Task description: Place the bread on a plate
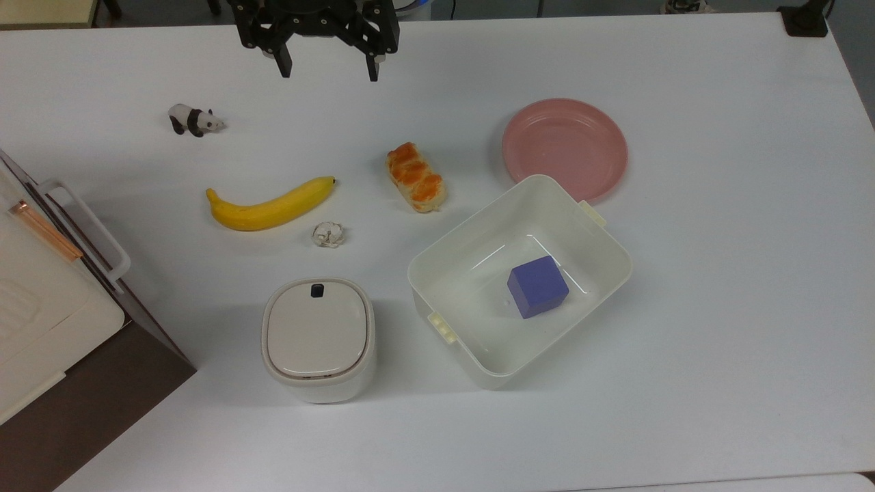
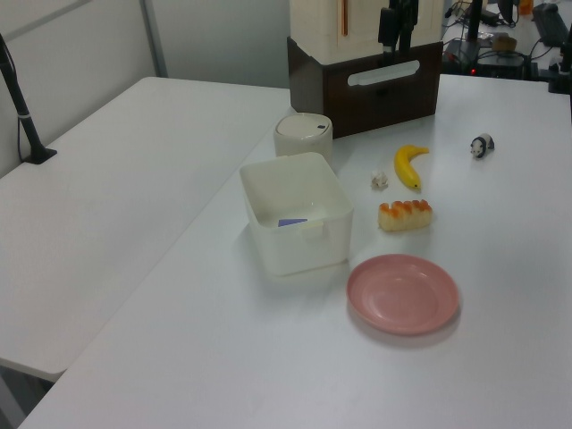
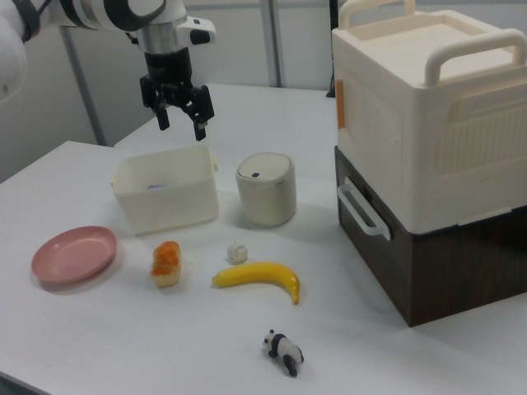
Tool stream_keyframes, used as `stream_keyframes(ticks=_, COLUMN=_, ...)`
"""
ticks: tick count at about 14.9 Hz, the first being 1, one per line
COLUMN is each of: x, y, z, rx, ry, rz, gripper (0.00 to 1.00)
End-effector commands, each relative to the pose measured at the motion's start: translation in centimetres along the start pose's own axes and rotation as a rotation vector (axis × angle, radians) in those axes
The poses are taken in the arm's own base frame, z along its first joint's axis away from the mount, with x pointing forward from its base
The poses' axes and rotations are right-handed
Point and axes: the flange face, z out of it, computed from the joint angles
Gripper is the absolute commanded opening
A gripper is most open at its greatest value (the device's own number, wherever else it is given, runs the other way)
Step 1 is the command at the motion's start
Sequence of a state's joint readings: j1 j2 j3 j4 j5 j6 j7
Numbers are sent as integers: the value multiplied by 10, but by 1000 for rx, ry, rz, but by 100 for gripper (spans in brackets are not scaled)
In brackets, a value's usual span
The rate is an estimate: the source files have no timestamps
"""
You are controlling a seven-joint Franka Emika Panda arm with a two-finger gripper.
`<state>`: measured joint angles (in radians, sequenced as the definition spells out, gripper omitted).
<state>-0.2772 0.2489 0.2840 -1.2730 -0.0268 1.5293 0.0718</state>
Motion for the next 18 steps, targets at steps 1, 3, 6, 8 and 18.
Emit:
stream_keyframes(ticks=1, x=-5, y=-1, z=-6, rx=13, ry=16, rz=17, gripper=100)
stream_keyframes(ticks=3, x=-5, y=0, z=-5, rx=5, ry=14, rz=-1, gripper=100)
stream_keyframes(ticks=6, x=-5, y=0, z=-5, rx=15, ry=14, rz=-17, gripper=100)
stream_keyframes(ticks=8, x=-5, y=-1, z=-4, rx=13, ry=12, rz=-22, gripper=100)
stream_keyframes(ticks=18, x=-49, y=-26, z=21, rx=-59, ry=-2, rz=-198, gripper=100)
